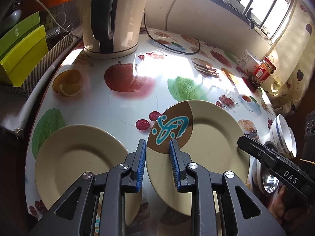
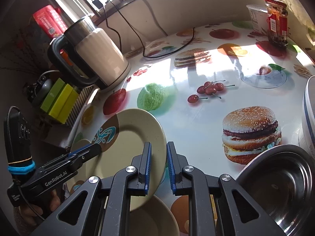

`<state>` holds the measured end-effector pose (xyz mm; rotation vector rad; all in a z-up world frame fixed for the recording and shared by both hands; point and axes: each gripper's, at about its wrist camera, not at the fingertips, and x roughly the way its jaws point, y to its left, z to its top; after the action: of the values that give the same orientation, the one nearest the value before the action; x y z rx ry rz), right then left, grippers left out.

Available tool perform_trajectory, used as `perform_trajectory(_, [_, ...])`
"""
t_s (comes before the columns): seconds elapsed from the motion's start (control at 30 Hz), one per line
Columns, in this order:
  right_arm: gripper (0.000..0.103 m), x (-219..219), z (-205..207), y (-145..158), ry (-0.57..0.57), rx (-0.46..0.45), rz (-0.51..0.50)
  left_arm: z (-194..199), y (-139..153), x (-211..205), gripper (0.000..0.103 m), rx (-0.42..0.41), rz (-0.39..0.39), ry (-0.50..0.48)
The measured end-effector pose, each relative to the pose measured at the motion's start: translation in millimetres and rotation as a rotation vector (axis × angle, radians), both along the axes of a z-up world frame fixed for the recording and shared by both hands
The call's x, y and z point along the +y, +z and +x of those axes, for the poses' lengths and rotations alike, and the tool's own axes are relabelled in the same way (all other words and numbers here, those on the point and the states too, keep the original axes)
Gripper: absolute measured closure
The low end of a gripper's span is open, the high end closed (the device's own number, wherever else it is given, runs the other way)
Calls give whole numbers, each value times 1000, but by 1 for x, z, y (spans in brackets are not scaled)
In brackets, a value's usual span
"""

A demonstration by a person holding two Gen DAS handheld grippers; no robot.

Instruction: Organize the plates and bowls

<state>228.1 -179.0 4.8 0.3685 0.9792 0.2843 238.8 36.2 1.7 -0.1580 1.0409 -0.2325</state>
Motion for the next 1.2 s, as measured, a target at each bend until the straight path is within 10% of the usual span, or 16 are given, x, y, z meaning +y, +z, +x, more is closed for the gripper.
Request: perform_trajectory(1.2, [87,-2,-75,6,53,-18,1,-87,1,-5,80,-5,-18,19])
